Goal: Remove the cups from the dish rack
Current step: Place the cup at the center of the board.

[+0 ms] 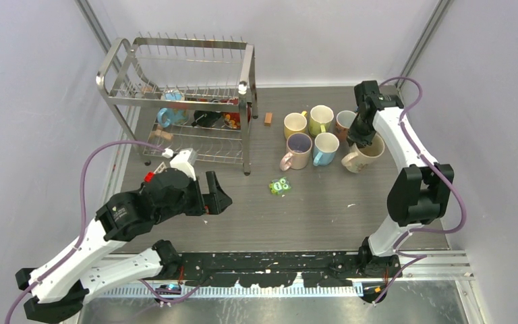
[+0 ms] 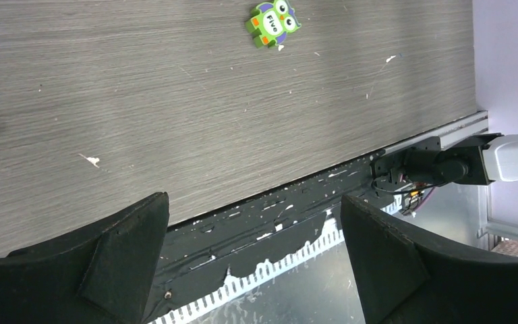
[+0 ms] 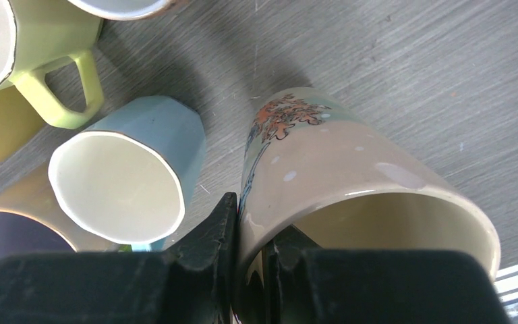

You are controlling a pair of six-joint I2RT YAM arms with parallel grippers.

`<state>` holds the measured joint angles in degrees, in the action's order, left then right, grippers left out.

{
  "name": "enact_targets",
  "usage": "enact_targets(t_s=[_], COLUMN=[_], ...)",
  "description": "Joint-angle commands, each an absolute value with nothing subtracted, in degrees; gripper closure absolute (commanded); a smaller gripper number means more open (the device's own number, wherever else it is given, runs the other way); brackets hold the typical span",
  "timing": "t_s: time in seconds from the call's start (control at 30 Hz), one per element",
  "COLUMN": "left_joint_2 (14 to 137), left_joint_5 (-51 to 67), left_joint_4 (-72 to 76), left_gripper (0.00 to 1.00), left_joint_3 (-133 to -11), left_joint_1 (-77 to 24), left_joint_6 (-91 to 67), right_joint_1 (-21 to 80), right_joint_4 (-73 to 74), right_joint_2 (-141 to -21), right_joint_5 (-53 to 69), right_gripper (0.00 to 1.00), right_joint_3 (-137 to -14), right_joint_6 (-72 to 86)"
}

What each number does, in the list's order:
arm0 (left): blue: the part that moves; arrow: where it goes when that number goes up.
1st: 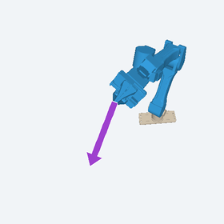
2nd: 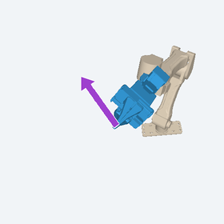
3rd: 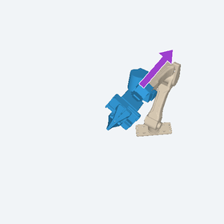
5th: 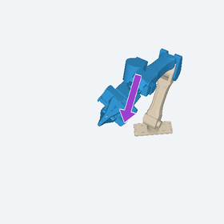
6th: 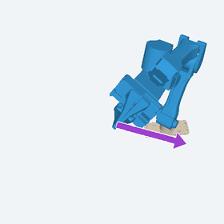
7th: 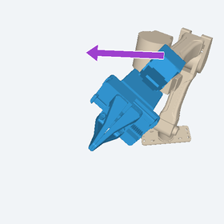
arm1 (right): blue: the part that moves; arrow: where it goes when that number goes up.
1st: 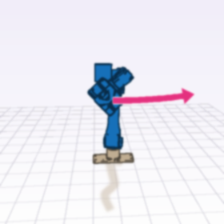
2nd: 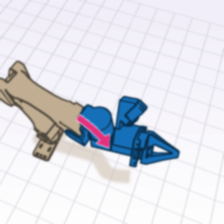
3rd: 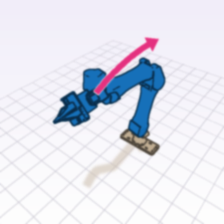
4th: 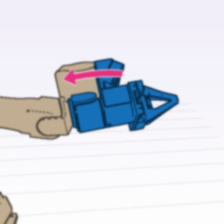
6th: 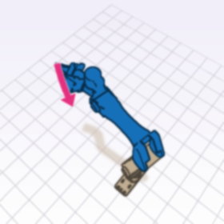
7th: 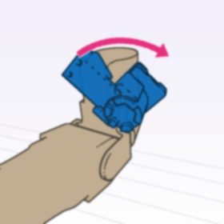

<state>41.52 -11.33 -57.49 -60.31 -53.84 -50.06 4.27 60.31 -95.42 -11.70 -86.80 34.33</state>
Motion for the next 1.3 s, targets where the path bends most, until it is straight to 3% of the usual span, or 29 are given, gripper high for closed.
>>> enact_targets(t_s=[0.0,0.7,0.83,1.1,1.27], left_joint_2=[42.4,45.1,45.3,45.7,45.8], left_joint_5=[-10.5,-3.9,-2.5,-1.2,-1.2], left_joint_4=[-56.5,-51.7,-50.6,-49.4,-49.1], left_gripper=[0.0,0.0,0.0,0.0,0.0], left_joint_3=[-59.4,-55.8,-54.7,-54.1,-54.1], left_joint_1=[-53.1,-46.0,-44.6,-42.4,-41.6], left_joint_6=[-48.6,-47.1,-47.4,-47.5,-47.4], right_joint_1=[4.3,6.6,7.1,7.3,7.3], right_joint_4=[56.9,51.1,51.0,51.6,53.2], right_joint_2=[-96.1,-104.5,-105.4,-104.7,-103.4], right_joint_5=[-10.7,-12.4,-13.8,-14.8,-15.0], right_gripper=[0.99,0.99,0.91,0.64,0.54], right_joint_3=[-91.9,-92.3,-92.0,-91.5,-92.1], right_joint_6=[29.7,23.6,23.1,23.0,23.9])
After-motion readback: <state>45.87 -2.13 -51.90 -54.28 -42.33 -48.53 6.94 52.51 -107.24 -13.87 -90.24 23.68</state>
